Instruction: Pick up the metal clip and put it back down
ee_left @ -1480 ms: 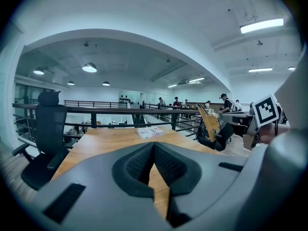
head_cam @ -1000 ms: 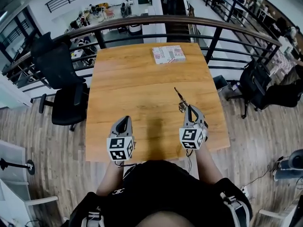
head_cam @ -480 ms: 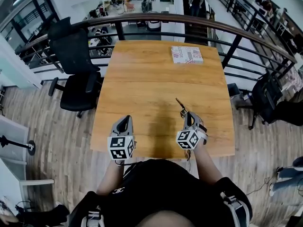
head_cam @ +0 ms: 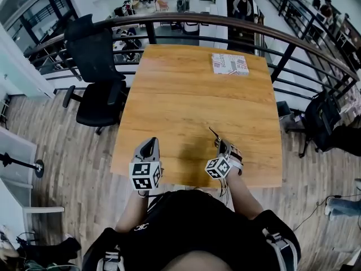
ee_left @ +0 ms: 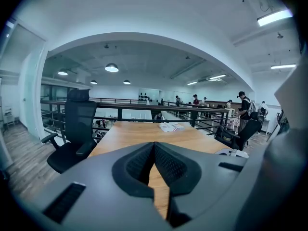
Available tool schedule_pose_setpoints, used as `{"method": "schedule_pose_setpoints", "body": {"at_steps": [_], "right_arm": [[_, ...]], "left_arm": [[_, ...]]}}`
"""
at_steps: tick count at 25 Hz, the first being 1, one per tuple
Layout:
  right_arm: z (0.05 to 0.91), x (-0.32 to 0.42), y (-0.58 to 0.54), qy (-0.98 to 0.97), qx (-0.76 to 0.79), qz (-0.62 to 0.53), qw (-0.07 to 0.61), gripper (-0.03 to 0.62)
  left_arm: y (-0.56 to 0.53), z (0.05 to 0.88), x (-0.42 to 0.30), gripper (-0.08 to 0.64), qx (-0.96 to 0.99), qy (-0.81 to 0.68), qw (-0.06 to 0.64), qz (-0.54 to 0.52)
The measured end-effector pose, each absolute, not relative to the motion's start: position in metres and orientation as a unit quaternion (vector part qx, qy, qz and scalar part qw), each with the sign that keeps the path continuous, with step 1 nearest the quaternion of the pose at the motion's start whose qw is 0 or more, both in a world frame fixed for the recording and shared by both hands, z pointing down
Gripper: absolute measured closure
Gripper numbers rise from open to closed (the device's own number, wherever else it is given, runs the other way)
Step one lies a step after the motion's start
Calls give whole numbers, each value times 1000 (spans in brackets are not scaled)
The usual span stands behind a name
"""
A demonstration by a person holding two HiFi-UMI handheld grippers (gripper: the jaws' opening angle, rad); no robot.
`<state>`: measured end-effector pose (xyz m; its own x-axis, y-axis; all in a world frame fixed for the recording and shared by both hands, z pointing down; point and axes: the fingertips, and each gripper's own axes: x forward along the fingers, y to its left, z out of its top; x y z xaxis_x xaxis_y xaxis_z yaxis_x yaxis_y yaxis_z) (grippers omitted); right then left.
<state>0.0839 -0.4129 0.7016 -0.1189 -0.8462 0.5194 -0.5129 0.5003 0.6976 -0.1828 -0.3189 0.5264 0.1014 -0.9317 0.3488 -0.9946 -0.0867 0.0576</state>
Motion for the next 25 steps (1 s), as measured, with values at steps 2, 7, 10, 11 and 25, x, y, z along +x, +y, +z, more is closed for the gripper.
{"method": "schedule_pose_setpoints", "body": {"at_steps": [2, 7, 10, 11, 25], "right_arm": [[715, 85, -408, -725, 456, -177, 485, 571], [740, 77, -396, -723, 409, -206, 517, 568], [747, 75, -392, -732, 400, -193, 517, 557], [748, 75, -392, -737, 400, -181, 514, 555], [654, 85, -393, -824, 465, 22, 323, 397]], "left_arm": [[-317, 528, -183, 546, 726, -664, 142, 112], [-315, 529, -184, 546, 725, -664, 144, 115], [-314, 529, -181, 546, 727, -662, 143, 116], [-314, 528, -179, 546, 727, -661, 142, 116], [-335, 525, -133, 546, 766, -618, 131, 118]]}}
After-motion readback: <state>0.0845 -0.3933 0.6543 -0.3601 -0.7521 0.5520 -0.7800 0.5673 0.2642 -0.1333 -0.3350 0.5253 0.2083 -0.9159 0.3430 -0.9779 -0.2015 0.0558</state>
